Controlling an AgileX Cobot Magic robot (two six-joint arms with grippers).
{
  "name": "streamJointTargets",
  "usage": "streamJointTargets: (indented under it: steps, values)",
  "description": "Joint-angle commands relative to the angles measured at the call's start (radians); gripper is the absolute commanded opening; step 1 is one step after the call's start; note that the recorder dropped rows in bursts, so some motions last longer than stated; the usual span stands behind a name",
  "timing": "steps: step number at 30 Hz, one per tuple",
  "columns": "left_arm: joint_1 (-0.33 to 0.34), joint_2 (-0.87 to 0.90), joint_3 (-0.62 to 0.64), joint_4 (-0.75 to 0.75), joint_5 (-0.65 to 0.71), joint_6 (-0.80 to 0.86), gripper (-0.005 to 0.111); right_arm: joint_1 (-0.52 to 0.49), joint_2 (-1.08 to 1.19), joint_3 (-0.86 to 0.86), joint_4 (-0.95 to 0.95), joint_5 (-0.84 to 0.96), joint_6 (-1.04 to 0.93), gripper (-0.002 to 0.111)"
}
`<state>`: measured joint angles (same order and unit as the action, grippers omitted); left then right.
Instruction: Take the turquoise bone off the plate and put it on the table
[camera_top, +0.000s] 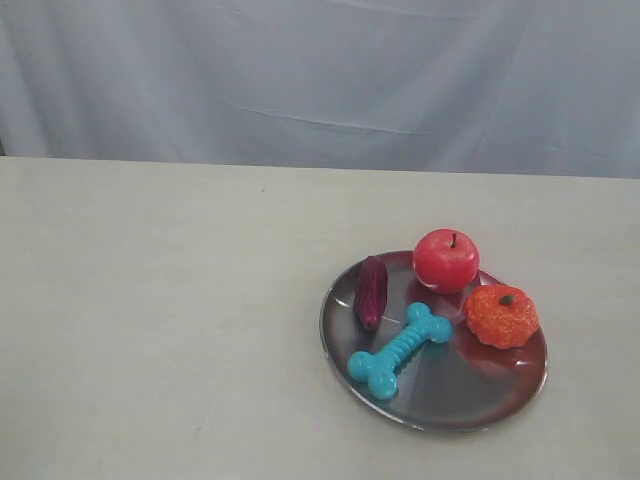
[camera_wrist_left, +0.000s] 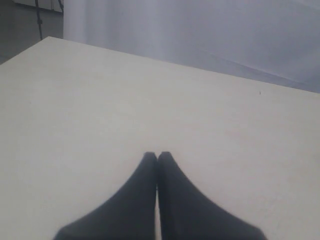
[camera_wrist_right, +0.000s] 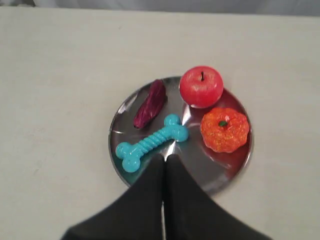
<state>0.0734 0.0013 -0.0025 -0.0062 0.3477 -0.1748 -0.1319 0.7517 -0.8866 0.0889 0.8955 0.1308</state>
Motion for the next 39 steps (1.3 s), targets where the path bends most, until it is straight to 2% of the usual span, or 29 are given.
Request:
streamJointTargets:
  steps: [1,8,12,19,24,39]
  values:
    - [0.004,-0.001,0.003,0.006,-0.005,-0.002,0.000,-0.006,0.234,-0.134,0.003,0.060,0.046,-0.001]
    - [0.004,-0.001,0.003,0.006,-0.005,-0.002,0.000,-0.004,0.567,-0.368,0.003,0.127,0.237,-0.001]
    - [0.004,-0.001,0.003,0.006,-0.005,-0.002,0.000,0.021,0.715,-0.438,-0.010,0.163,0.337,-0.001]
    - [0.004,-0.001,0.003,0.006,-0.005,-0.002,0.000,0.175,0.893,-0.442,-0.160,0.061,0.486,-0.001]
    - [0.004,-0.001,0.003,0.006,-0.005,-0.002,0.000,0.263,0.979,-0.431,-0.189,0.025,0.605,0.000]
    - [0.004,-0.001,0.003,0.006,-0.005,-0.002,0.000,0.276,1.056,-0.352,-0.290,0.016,0.737,0.002]
